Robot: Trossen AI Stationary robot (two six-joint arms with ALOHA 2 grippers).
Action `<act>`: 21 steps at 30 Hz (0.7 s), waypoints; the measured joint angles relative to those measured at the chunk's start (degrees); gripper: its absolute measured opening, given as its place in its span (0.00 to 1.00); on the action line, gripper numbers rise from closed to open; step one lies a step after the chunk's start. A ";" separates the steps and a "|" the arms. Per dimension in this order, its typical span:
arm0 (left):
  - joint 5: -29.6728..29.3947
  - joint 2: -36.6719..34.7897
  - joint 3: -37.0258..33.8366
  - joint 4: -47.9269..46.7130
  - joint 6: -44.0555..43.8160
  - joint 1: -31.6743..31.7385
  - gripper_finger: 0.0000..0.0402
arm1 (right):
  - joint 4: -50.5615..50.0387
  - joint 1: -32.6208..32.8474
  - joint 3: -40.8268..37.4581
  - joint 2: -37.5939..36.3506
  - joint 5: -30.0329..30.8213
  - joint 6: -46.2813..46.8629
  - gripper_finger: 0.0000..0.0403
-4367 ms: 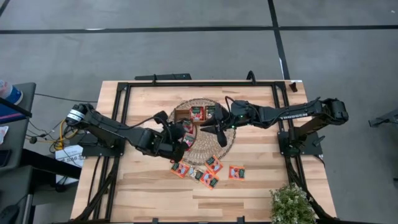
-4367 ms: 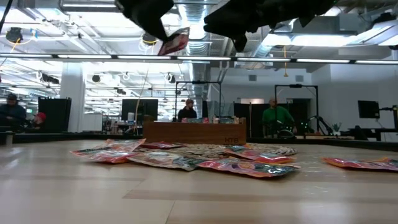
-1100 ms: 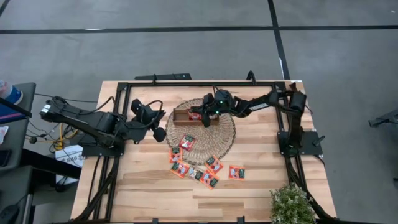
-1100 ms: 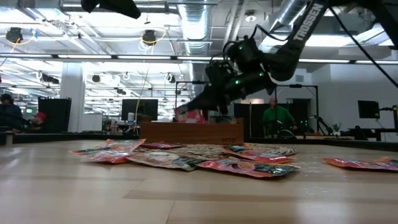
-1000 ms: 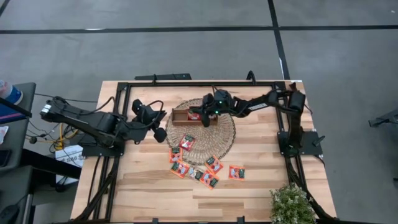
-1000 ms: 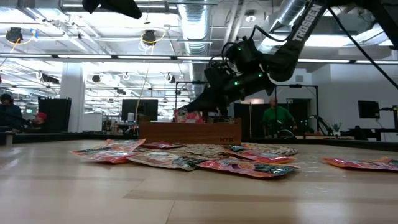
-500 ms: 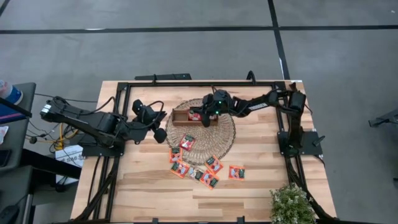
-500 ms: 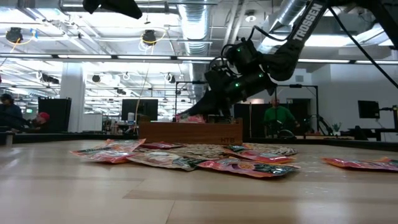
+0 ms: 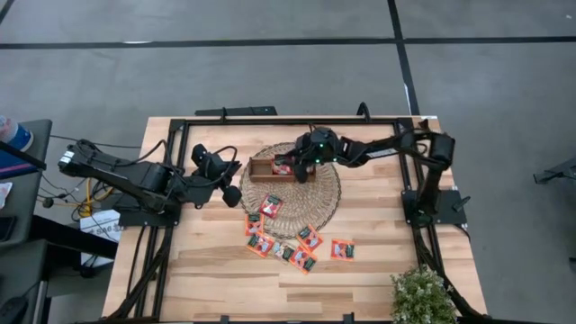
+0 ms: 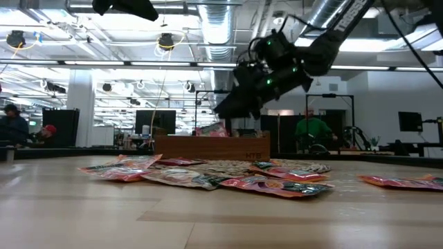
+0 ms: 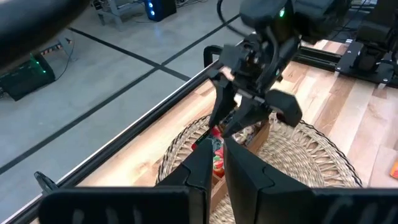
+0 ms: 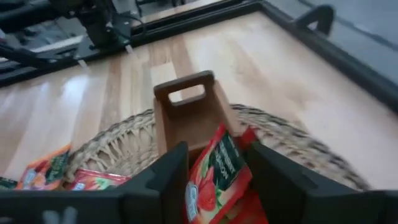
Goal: Pick & Place Tea
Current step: Put the left red tea bag into the middle section of the wooden organizer, then put the red tea bag into the middle section of the wooden organizer
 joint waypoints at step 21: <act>21.98 23.37 0.05 7.32 -3.27 6.59 0.08 | -30.23 8.42 0.00 -29.06 15.02 -10.96 0.39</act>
